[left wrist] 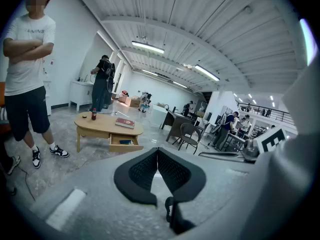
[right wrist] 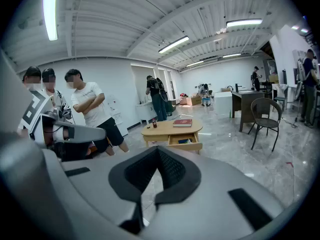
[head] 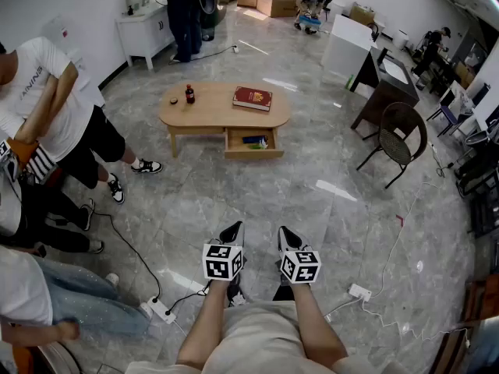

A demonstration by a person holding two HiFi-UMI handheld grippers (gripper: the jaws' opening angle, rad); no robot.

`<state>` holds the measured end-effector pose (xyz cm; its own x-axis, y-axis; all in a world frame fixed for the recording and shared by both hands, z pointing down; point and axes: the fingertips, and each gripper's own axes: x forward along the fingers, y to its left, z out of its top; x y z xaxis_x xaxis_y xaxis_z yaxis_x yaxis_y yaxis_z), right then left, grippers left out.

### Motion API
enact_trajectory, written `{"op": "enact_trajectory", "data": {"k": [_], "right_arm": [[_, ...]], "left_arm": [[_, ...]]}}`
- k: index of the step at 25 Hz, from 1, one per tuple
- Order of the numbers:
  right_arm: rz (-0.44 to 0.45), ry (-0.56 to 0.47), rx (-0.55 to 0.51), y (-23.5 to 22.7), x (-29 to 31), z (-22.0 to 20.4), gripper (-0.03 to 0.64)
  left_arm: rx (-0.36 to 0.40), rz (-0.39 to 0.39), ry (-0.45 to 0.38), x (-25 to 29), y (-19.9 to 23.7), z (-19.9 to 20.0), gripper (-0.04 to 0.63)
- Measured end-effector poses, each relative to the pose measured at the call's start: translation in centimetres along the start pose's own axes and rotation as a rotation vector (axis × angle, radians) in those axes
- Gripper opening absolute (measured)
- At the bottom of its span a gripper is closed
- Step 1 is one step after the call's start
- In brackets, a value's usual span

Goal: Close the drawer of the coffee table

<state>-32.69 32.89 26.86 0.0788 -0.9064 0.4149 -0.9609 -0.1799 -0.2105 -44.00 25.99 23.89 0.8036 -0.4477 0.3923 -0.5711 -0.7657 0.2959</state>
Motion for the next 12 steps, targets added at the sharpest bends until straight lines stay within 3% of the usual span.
{"op": "enact_trajectory", "data": {"k": [4, 12], "right_arm": [[0.015, 0.017, -0.012, -0.7, 1.4, 0.0, 0.015], [0.023, -0.019, 0.062, -2.0, 3.2, 1.1, 0.015]], "left_arm": [[-0.006, 0.022, -0.004, 0.6, 0.6, 0.2, 0.009], [0.019, 0.035, 0.017, 2.0, 0.9, 0.8, 0.009]]}}
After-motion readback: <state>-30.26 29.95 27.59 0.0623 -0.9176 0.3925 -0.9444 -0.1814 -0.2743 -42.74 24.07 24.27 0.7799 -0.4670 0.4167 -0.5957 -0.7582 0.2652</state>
